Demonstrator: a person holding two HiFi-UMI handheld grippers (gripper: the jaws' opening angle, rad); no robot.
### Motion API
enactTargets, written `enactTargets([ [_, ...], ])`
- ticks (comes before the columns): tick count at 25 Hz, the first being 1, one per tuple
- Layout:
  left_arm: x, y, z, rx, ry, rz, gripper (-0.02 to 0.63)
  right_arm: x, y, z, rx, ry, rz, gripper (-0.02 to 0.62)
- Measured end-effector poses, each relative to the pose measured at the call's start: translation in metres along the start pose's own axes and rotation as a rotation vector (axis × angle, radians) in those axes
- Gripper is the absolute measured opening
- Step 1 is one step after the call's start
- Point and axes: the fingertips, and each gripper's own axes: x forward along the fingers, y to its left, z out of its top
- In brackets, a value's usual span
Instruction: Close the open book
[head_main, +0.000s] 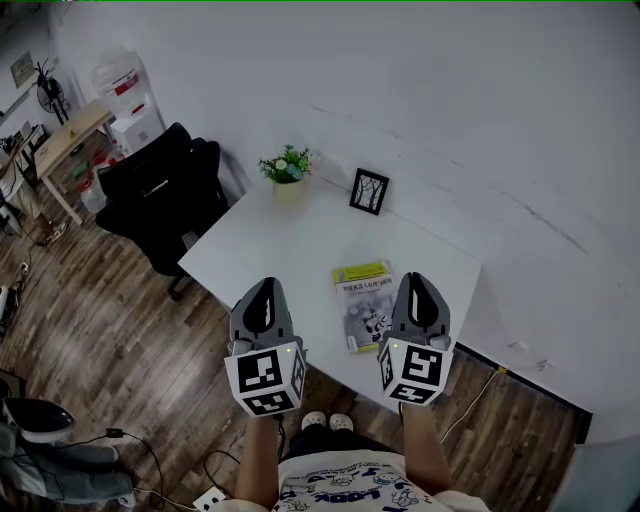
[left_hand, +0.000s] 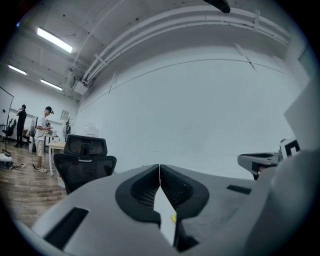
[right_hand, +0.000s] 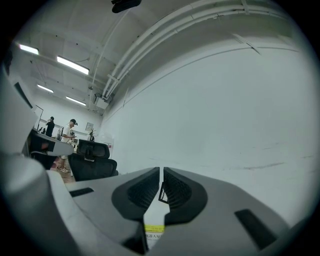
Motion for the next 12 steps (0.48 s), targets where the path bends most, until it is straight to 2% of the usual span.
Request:
enactTargets([
  [12, 0.0, -0.0019, -0.0026, 0.004, 0.003, -0.006, 0.023, -0.0009, -0.0025, 0.0011, 0.012, -0.008, -0.001, 0.043],
])
